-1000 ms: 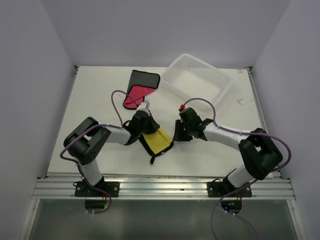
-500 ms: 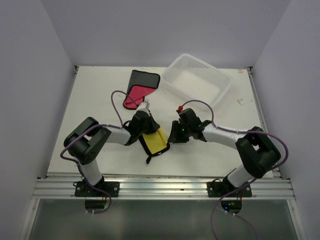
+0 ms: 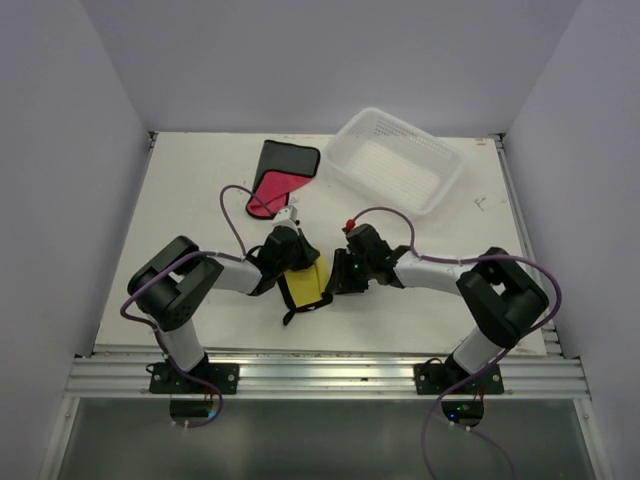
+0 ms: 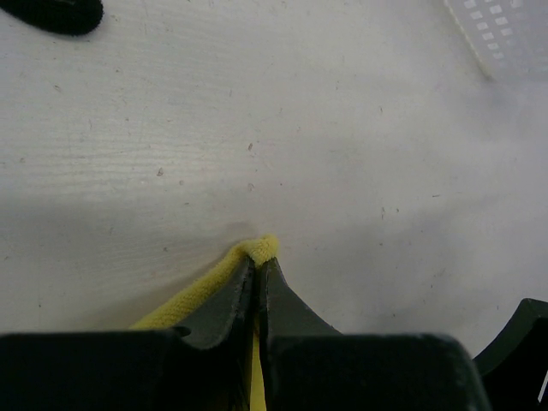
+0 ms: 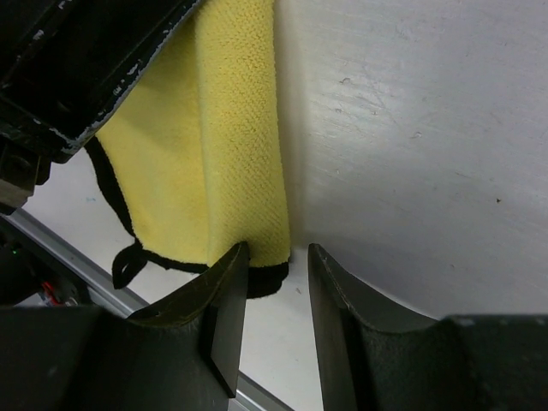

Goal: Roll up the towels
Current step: Roll the towel

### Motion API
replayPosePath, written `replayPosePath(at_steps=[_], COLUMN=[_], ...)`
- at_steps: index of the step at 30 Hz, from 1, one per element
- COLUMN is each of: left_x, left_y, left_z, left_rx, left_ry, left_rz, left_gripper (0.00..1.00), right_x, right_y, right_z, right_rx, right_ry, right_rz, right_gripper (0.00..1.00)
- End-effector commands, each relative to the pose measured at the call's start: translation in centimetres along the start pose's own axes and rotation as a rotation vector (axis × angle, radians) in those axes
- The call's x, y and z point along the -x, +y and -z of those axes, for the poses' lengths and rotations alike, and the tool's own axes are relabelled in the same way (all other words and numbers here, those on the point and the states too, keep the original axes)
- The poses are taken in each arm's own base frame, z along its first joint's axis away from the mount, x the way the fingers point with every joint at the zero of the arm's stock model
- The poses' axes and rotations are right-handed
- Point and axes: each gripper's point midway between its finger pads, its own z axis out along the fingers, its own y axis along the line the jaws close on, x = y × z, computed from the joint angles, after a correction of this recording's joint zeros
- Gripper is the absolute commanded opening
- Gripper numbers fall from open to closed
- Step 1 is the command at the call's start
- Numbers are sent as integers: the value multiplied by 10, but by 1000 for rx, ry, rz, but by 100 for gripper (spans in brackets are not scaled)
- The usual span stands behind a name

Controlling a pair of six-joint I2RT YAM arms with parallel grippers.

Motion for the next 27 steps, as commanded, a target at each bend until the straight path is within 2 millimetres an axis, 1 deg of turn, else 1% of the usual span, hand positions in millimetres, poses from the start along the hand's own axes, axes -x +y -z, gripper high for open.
replayPosePath(at_steps=[1, 7, 8, 9, 11, 14, 16, 17, 18, 19, 21, 22, 23, 25, 27], left_x=[-37, -39, -40, -40, -39, -38, -37, -36, -36, -33, -31, -26, -24, -18, -11], left_y=[46, 49, 49, 49, 49, 50, 48, 48, 47, 44, 42, 38, 37, 32, 29], left_z=[11, 14, 14, 15, 15, 15, 16, 16, 16, 16, 17, 17, 17, 18, 20], left_rx=[170, 190, 189, 190, 193, 194, 192, 193, 193, 189, 189, 189, 190, 194, 189], left_ry=[86, 79, 81, 80, 74, 74, 73, 73, 73, 71, 75, 72, 74, 70, 62], left_rz=[-30, -27, -26, -25, -24, -23, -23, -25, -27, -29, -44, -47, -60, -70, -81], left_gripper=[0, 0, 0, 0, 0, 0, 0, 0, 0, 0, 0, 0, 0, 1, 5], right_x=[-3, -9, -12, -13, -16, -21, -21, -22, -20, -20, -15, -15, -11, -9, -9], right_y=[9, 8, 5, 8, 3, -4, -7, -9, -8, -12, -17, -19, -26, -30, -37], right_z=[-4, -10, -11, -11, -13, -15, -14, -13, -11, -9, -6, -2, 0, 5, 7], right_rx=[4, -47, -63, -65, -95, -125, -136, -141, -140, -156, -187, -201, -244, -263, -293], right_ry=[6, 8, 14, 13, 11, 18, 11, 10, 1, -2, -29, -32, -60, -70, -82], right_rz=[1, 12, 16, 27, 33, 31, 34, 38, 41, 56, 90, 127, 149, 185, 203], right_gripper=[38, 36, 35, 33, 29, 22, 13, 6, 2, 0, 0, 0, 0, 0, 0])
